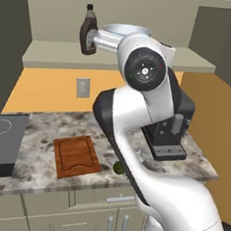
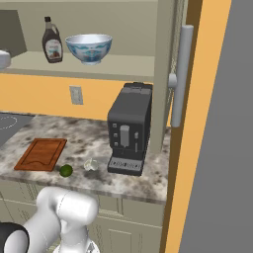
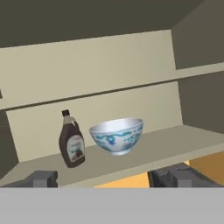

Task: Open the cabinet. Place the bowl and condiment on the counter. Then place the lime and garlic on the cutting board.

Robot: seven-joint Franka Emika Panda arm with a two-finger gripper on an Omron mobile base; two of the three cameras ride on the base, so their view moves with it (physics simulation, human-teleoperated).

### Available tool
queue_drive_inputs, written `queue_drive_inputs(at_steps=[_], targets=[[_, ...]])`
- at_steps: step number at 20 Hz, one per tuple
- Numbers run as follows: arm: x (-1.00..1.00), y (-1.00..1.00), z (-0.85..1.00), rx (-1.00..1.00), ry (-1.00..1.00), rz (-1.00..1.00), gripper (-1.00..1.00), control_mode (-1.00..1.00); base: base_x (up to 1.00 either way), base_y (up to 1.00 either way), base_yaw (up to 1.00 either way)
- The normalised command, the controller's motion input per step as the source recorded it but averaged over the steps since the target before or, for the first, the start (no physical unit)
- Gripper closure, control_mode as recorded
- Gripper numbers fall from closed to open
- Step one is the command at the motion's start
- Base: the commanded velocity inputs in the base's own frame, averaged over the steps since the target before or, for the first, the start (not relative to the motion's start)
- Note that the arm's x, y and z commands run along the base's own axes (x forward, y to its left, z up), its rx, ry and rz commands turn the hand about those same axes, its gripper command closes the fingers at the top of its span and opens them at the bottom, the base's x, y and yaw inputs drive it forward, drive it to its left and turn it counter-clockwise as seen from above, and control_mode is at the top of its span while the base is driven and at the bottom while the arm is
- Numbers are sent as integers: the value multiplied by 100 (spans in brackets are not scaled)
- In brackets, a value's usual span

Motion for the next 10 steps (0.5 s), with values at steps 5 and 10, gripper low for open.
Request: queue_drive_inputs(at_steps=[5,10], targets=[[3,-15,0,-5,8,-12,-100,-100,0,0,0],[6,-1,0,0,5,-12,-100,-100,0,0,0]])
